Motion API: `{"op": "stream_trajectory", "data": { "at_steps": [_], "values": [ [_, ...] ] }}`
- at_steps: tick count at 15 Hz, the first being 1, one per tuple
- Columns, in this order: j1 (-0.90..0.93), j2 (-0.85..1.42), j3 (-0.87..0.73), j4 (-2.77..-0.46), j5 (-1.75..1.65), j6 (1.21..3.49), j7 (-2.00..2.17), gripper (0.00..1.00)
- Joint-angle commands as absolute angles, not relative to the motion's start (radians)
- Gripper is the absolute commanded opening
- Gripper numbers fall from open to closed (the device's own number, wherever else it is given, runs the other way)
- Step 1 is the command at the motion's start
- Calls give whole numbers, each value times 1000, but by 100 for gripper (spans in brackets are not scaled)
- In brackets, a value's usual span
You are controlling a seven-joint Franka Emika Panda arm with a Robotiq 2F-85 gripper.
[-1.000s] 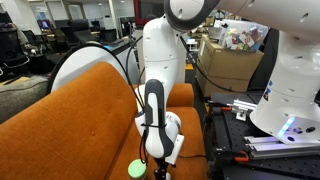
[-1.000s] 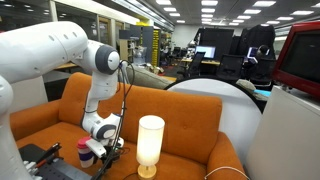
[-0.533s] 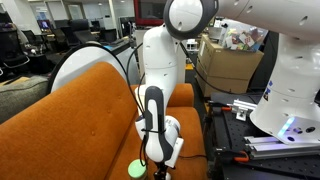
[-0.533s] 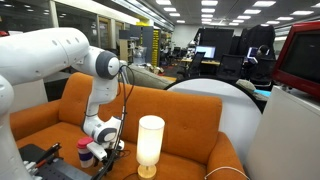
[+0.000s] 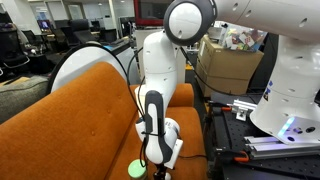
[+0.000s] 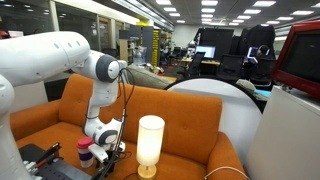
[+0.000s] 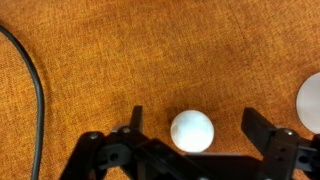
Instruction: Put the white thing on the couch in the blue cup
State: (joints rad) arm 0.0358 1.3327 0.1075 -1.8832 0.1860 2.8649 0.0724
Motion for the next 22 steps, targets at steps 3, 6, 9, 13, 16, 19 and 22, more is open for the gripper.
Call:
{"op": "stream_trajectory", "data": {
  "at_steps": [3,6,9,13,16,19,22],
  "values": [
    [45,1352,95,-1859,174,2866,94,66],
    [43,1353,94,-1856,174,2866,93,45],
    [31,1347,102,-1861,172,2864,82,24],
    [18,1332,112,-1877,169,2857,69,13],
    [51,1277,87,-1938,168,2892,88,13],
    [47,1189,82,-2030,166,2933,81,13],
    [45,1080,85,-2146,167,3010,80,13]
  ]
}}
